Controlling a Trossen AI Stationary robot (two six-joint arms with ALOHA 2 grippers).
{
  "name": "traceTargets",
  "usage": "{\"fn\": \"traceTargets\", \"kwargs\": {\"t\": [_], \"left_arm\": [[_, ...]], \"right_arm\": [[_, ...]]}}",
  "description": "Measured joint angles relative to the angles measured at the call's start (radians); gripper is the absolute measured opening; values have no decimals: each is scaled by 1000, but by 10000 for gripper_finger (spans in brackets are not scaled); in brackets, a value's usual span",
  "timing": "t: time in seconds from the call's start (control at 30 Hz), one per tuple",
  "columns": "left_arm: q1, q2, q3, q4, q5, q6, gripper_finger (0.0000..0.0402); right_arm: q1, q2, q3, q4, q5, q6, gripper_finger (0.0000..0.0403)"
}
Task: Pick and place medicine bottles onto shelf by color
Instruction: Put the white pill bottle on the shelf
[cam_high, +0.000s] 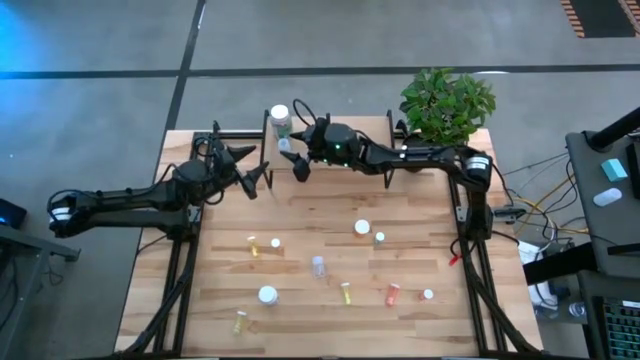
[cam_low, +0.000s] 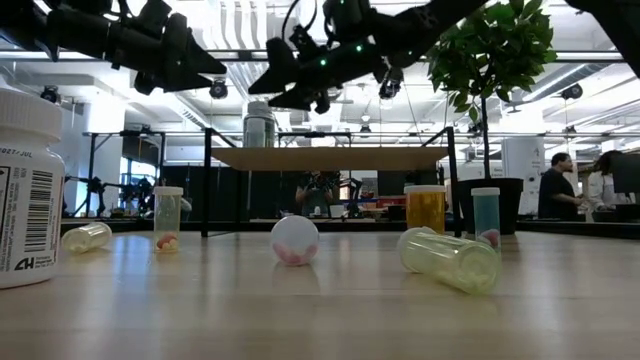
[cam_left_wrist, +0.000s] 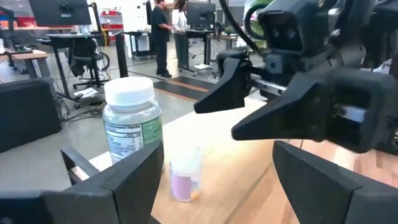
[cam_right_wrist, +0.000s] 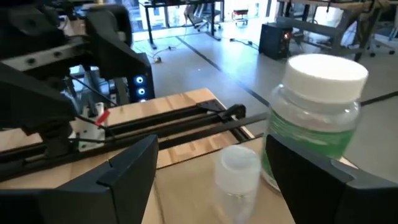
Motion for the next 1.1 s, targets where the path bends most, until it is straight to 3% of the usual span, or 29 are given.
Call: {"fn": "traceTargets", "kwargs": {"t": [0.53,0.87,1.03,1.1], "left_arm": [[0,23,0,-4,177,-50,286],[-7,51,4,-4,226,-59,286],[-7,104,5,-5,234,-106,286],[-8,123,10,-4,261,-114,286]], "right_arm": [[141,-158,-41,-154,47,-138,262],[195,-354,-284,-94,57,-63,262],[246,-429,-425,7,217,-70,262],[270,-452,-466,43,229,-66,262]]}}
